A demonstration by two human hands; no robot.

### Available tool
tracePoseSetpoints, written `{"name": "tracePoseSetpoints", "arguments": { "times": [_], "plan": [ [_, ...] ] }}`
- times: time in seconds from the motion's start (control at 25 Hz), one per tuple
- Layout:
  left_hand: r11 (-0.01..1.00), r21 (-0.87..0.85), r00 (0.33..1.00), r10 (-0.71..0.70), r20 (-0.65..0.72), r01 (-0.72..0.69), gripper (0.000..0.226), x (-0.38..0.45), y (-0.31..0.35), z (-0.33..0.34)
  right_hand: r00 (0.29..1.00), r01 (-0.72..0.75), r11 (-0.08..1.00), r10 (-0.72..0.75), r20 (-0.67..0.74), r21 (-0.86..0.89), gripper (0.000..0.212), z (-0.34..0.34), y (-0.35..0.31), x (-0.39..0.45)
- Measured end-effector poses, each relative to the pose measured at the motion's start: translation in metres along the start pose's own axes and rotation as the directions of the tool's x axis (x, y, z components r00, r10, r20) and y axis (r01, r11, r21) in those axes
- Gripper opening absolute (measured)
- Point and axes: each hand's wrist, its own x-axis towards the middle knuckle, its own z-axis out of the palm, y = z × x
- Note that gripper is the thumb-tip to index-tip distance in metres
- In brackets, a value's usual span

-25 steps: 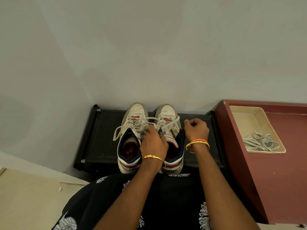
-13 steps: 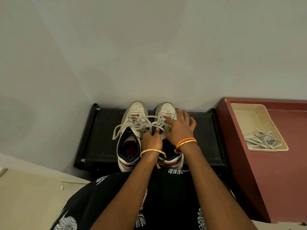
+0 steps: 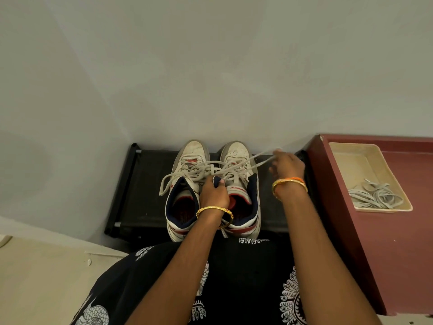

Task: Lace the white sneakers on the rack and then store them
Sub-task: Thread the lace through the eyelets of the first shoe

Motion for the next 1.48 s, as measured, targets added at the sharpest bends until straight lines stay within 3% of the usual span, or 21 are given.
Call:
{"name": "tracePoseSetpoints", "arguments": {
  "times": [0.08,0.12,0.2,0.24,0.32,0.36,0.44,0.52,0.56,0.64,0.96,1.04,1.08,1.12,1.2,1.24,1.28,1.36,1.48],
  "plan": [
    [1.000,0.002,1.000,-0.003,0.007,0.003,0.021,0.001,0.001,0.001,0.968,-0.243,0.947,0.250,-0.004,0.209,0.018,-0.009,0.005,0.013],
    [1.000,-0.002,1.000,-0.008,0.003,0.008,0.020,0.002,0.001,0.002,0.954,-0.298,0.904,0.293,0.062,0.308,0.015,-0.011,0.007,0.017],
    [0.999,-0.032,1.000,-0.024,0.002,0.024,0.016,0.004,0.002,0.002,0.971,-0.234,0.881,0.190,0.147,0.410,0.009,-0.010,0.008,0.021],
    [0.999,-0.034,1.000,-0.025,0.007,0.026,0.016,0.004,0.002,0.001,0.986,-0.126,0.911,0.072,0.149,0.393,0.020,-0.008,0.005,0.020],
    [0.998,0.047,0.999,0.037,0.025,-0.038,0.014,0.004,0.001,-0.002,0.963,0.191,0.976,-0.207,0.174,0.104,0.035,-0.008,0.002,0.011],
    [0.986,0.132,0.994,0.099,0.044,-0.104,0.011,0.004,0.001,-0.003,0.915,0.363,0.923,-0.328,0.234,-0.126,0.034,-0.007,0.002,0.002],
    [0.917,0.319,0.970,0.236,0.051,-0.240,0.010,0.003,0.000,-0.005,0.802,0.596,0.605,-0.409,0.435,-0.529,0.014,-0.002,0.011,-0.017],
    [0.861,0.409,0.945,0.326,0.012,-0.302,0.011,0.003,0.000,-0.004,0.776,0.631,0.261,-0.233,0.587,-0.730,0.015,0.010,0.019,-0.031],
    [0.852,0.422,0.939,0.345,-0.007,-0.310,0.012,0.003,0.001,-0.004,0.783,0.620,0.150,-0.165,0.599,-0.770,0.020,0.016,0.023,-0.033],
    [0.858,0.420,0.939,0.341,-0.034,-0.296,0.015,0.003,0.002,-0.002,0.783,0.614,0.053,-0.174,0.598,-0.788,0.024,0.025,0.025,-0.036],
    [0.890,0.397,0.961,0.269,-0.061,-0.224,0.017,0.004,0.004,-0.001,0.736,0.625,-0.023,-0.316,0.599,-0.780,0.024,0.034,0.034,-0.034],
    [0.891,0.395,0.957,0.279,-0.083,-0.225,0.017,0.000,0.005,-0.001,0.740,0.630,0.017,-0.316,0.593,-0.777,0.023,0.031,0.036,-0.030],
    [0.891,0.395,0.954,0.283,-0.100,-0.224,0.018,-0.002,0.005,0.000,0.754,0.619,0.094,-0.352,0.555,-0.780,0.022,0.028,0.038,-0.025],
    [0.893,0.393,0.951,0.287,-0.114,-0.222,0.020,-0.005,0.005,0.001,0.784,0.586,0.220,-0.396,0.477,-0.780,0.018,0.024,0.040,-0.021],
    [0.894,0.390,0.948,0.290,-0.131,-0.220,0.022,-0.008,0.005,0.003,0.897,0.424,0.594,-0.378,0.227,-0.684,0.008,0.017,0.035,-0.012],
    [0.894,0.390,0.948,0.290,-0.134,-0.219,0.022,-0.009,0.005,0.003,0.959,0.278,0.779,-0.261,0.113,-0.562,0.012,0.015,0.033,-0.007],
    [0.895,0.389,0.948,0.289,-0.135,-0.218,0.022,-0.010,0.005,0.004,0.994,0.113,0.896,-0.100,0.052,-0.430,0.015,0.013,0.032,-0.005],
    [0.902,0.374,0.948,0.286,-0.143,-0.216,0.022,-0.010,0.005,0.005,0.995,-0.101,0.954,0.104,-0.006,-0.282,0.004,0.015,0.029,-0.004],
    [0.904,0.372,0.949,0.281,-0.141,-0.213,0.023,-0.010,0.005,0.004,0.993,-0.087,0.974,0.102,0.061,-0.211,0.019,0.020,0.024,-0.005]
  ]
}}
